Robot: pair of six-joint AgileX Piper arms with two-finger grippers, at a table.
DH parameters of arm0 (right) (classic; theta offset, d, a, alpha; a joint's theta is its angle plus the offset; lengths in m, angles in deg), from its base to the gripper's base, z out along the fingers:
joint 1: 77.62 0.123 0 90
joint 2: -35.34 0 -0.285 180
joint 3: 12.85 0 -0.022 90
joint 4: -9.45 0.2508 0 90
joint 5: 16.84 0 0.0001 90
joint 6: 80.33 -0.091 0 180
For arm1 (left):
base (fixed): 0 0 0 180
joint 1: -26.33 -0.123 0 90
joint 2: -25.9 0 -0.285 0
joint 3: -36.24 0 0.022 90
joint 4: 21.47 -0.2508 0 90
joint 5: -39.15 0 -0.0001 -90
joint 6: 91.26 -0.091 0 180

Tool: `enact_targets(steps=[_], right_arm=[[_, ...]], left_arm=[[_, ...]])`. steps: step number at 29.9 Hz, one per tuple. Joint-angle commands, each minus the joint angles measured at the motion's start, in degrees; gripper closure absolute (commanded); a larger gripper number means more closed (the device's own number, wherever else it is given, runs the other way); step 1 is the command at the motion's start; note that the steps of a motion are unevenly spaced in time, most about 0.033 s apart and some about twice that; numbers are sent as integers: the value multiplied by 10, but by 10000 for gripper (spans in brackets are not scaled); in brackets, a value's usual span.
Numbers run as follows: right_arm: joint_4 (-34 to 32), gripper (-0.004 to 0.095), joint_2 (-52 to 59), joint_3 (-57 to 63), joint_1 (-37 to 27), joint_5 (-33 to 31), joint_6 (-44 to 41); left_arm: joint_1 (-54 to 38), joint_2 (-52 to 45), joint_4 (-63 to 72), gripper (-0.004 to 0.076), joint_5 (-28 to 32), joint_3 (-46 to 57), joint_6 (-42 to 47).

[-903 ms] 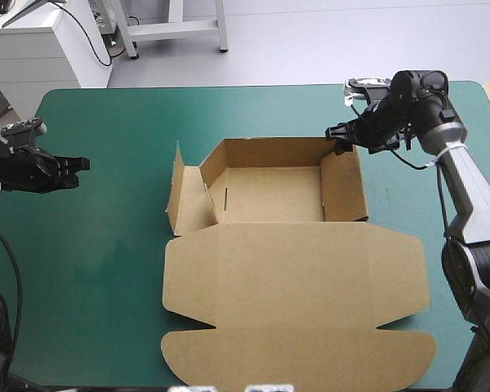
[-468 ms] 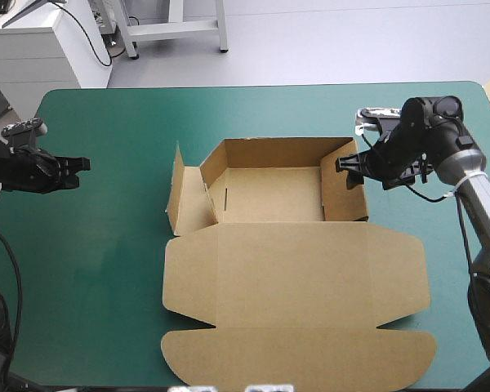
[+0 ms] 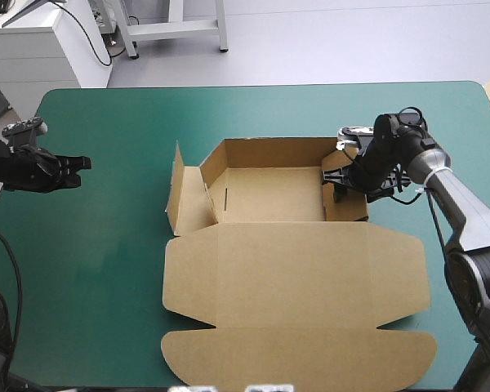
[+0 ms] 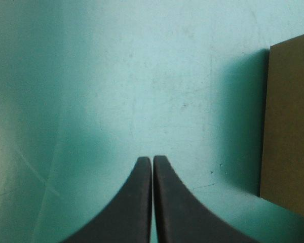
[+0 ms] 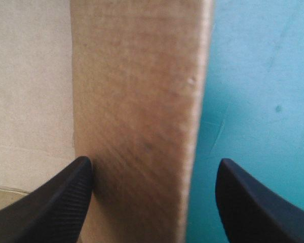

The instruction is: Fold the box

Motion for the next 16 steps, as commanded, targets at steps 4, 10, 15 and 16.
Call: enact_targets(steps=[4,10,15,16], right_arm=[[0,368,23,-14,-1,6,12],[0,906,23,-22,-1,-21,42],[-1,907,23,-50,-1,-62,73],[-1,907,23,-55,-1,-63,81]], left_arm=[[-1,-27,25,731,11,-13,1],[-1,-27,25,731,11,-13,-2],[-1,-27,25,731,-1,-13,-13],[-1,-27,24,731,-2,-13,-13]])
